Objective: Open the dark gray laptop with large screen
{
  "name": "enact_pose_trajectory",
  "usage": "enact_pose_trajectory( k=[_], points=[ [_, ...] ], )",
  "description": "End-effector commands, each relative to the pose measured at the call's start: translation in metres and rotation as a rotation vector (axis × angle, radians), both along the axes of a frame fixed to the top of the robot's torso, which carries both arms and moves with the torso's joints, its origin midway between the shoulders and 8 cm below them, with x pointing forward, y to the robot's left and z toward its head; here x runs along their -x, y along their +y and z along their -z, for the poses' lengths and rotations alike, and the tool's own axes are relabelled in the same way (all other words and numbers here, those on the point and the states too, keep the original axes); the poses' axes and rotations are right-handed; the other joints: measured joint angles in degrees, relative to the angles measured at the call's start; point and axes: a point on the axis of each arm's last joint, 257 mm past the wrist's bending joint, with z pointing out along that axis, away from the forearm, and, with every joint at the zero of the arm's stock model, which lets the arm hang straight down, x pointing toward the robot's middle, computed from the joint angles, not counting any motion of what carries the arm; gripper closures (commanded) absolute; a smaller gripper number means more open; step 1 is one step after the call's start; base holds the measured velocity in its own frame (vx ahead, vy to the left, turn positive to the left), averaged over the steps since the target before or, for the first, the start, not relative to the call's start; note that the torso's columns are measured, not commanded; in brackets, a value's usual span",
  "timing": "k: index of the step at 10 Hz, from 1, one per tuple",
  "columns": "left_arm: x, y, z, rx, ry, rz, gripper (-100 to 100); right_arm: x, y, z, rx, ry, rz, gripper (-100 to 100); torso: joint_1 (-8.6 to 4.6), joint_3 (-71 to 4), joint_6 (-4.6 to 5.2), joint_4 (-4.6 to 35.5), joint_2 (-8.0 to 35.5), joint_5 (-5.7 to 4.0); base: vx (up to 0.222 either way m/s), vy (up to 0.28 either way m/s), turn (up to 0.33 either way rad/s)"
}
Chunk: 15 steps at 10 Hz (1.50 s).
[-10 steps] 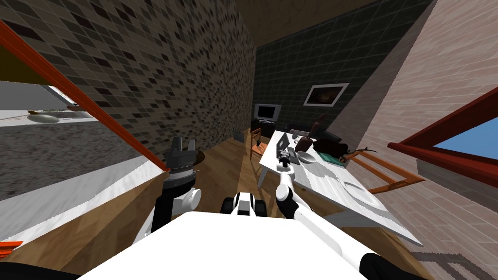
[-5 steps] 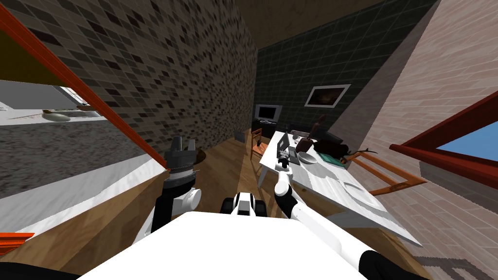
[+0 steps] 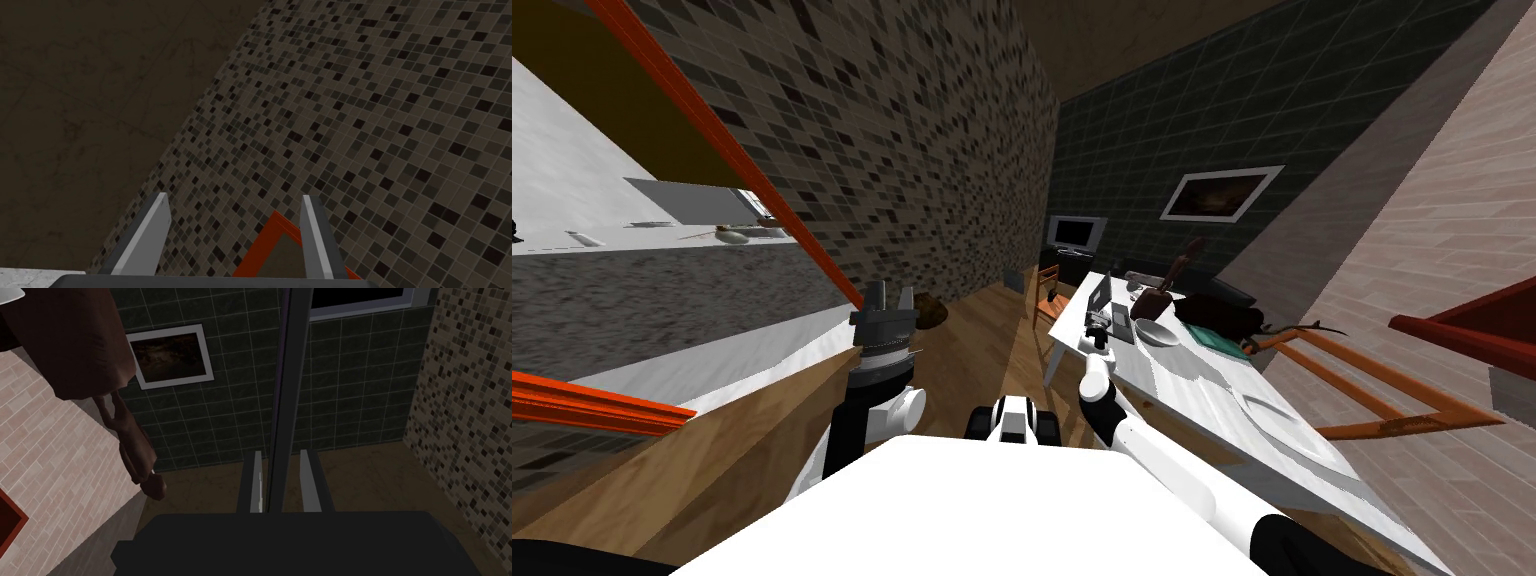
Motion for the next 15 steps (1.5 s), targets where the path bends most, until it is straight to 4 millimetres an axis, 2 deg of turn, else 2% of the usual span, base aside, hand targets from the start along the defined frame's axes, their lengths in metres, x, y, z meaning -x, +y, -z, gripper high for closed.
enact_pose_trajectory(
  k=[1,5,6,8,9,11,13,14,15],
  points=[
    [0.000,0.000,0.000,0.000,0.000,0.000,0,0.006,-0.007,0.005,-0.044,-0.029,0.028,100,-0.05,0.0,0.08,0.0,0.0,-0.01,-0.032,-0.066,0.060],
    [0.000,0.000,0.000,0.000,0.000,0.000,0,0.023,-0.029,0.011,-0.053,-0.073,0.098,100,0.12,0.0,0.37,-0.1,0.1,-0.01,-0.052,-0.093,0.257],
    [0.000,0.000,0.000,0.000,0.000,0.000,0,0.026,-0.036,0.005,-0.064,-0.096,0.117,100,0.02,0.1,0.00,0.0,0.2,-0.06,-0.082,-0.110,0.234],
    [0.000,0.000,0.000,0.000,0.000,0.000,0,0.028,-0.036,0.013,-0.107,-0.101,0.126,100,0.09,0.1,0.39,-0.1,0.2,-0.07,-0.011,-0.027,-0.007],
    [0.000,0.000,0.000,0.000,0.000,0.000,0,0.037,-0.046,0.016,-0.094,-0.110,0.163,100,0.06,0.1,0.46,-0.1,0.1,-0.11,-0.038,-0.057,0.266],
    [0.000,0.000,0.000,0.000,0.000,0.000,0,0.042,-0.051,0.019,-0.137,-0.132,0.188,100,-0.17,0.1,-0.01,-0.2,0.2,-0.33,-0.070,-0.075,0.191],
    [0.000,0.000,0.000,0.000,0.000,0.000,0,0.042,-0.051,0.019,-0.137,-0.132,0.188,100,0.00,0.0,0.32,-0.2,0.0,-0.20,-0.011,-0.011,-0.017],
    [0.000,0.000,0.000,0.000,0.000,0.000,0,0.053,-0.063,0.023,-0.131,-0.140,0.235,100,-0.01,0.0,0.29,-0.2,0.0,-0.18,-0.076,-0.063,0.288],
    [0.000,0.000,0.000,0.000,0.000,0.000,0,0.056,-0.065,0.025,-0.153,-0.151,0.248,100,-0.29,0.1,0.00,-0.2,0.1,-0.30,-0.102,-0.099,0.270]
  ],
)
